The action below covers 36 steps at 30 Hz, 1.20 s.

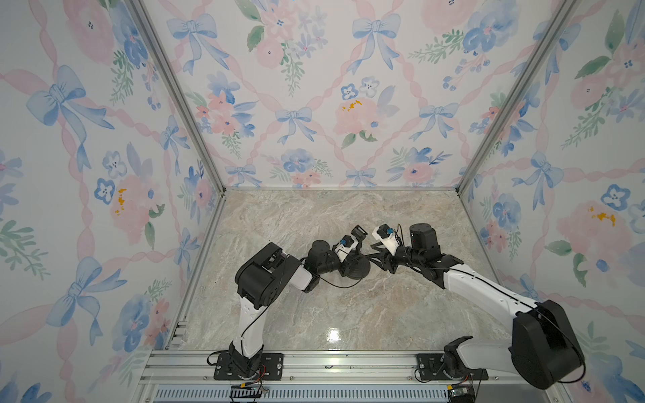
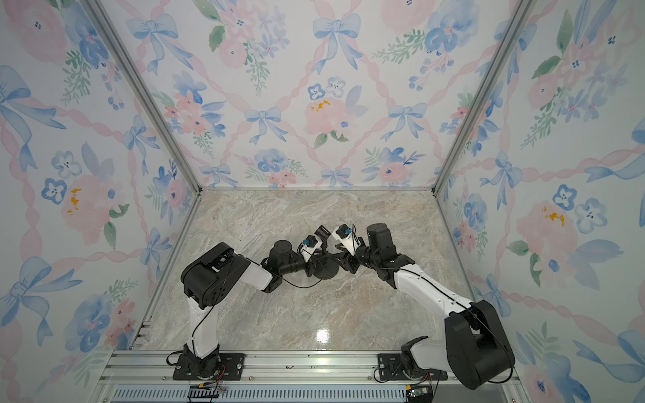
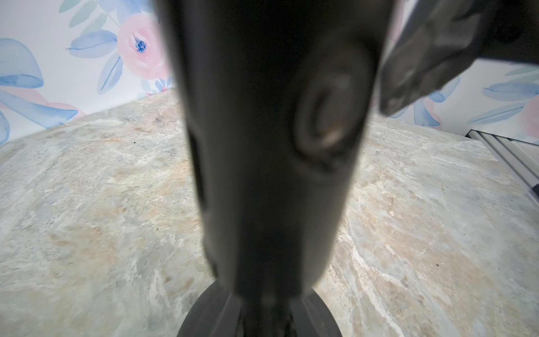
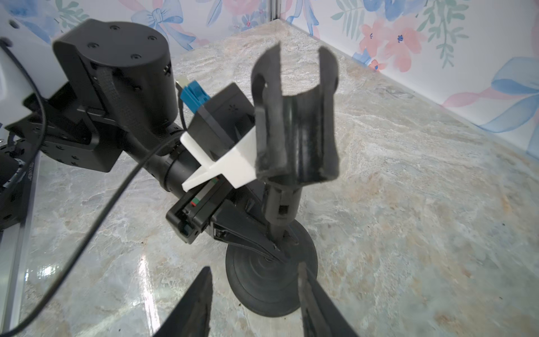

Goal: Assemble a microphone stand
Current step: Screw the microphone stand pole into the microphone stand base.

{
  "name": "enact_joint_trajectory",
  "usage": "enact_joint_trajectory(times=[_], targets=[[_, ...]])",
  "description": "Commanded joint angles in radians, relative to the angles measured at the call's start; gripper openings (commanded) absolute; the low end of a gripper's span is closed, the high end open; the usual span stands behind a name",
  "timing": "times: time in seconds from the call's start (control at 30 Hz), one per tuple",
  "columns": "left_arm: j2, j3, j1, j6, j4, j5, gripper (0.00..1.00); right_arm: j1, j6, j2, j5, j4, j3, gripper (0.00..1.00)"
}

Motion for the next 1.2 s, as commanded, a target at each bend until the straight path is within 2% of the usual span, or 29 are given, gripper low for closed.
enact_joint_trajectory(times=[0.0, 0.03, 0.13, 0.23, 0.3, 0.4, 0.43, 0.5, 0.57, 0.93, 1.0, 1.17], targets=[[0.030, 0.000, 0.006, 0.001, -0.008, 0.022, 0.16, -0.027, 0.040, 0.096, -0.095, 0.407, -0.021, 0.49], [0.031, 0.000, 0.006, 0.003, -0.008, 0.025, 0.16, -0.043, 0.049, 0.129, -0.128, 0.472, -0.024, 0.49], [0.031, -0.002, 0.006, 0.008, -0.010, 0.036, 0.16, -0.089, -0.020, 0.191, -0.297, 0.504, 0.005, 0.50], [0.035, 0.001, 0.006, 0.007, -0.008, 0.040, 0.17, -0.150, -0.028, 0.260, -0.512, 0.518, 0.071, 0.51], [0.036, 0.001, 0.006, 0.009, -0.008, 0.044, 0.16, -0.177, 0.041, 0.350, -0.602, 0.613, 0.110, 0.51], [0.035, 0.001, 0.006, 0.012, -0.008, 0.044, 0.17, -0.180, 0.314, 0.473, -0.702, 0.973, 0.154, 0.51], [0.037, 0.002, 0.006, 0.010, -0.008, 0.042, 0.16, -0.169, 0.326, 0.489, -0.703, 0.953, 0.177, 0.51], [0.038, 0.001, 0.007, 0.009, -0.008, 0.044, 0.17, -0.150, 0.258, 0.500, -0.702, 0.866, 0.198, 0.51], [0.038, 0.003, 0.006, 0.009, -0.008, 0.042, 0.17, -0.148, 0.308, 0.525, -0.715, 0.921, 0.208, 0.51], [0.042, 0.006, 0.006, 0.006, -0.009, 0.039, 0.14, -0.181, 0.278, 0.485, -0.760, 0.922, 0.089, 0.53], [0.042, 0.007, 0.007, 0.009, -0.009, 0.045, 0.09, -0.172, 0.273, 0.487, -0.759, 0.917, 0.090, 0.54], [0.043, 0.008, -0.002, 0.019, -0.010, 0.036, 0.09, -0.138, 0.276, 0.510, -0.739, 0.912, 0.126, 0.53]])
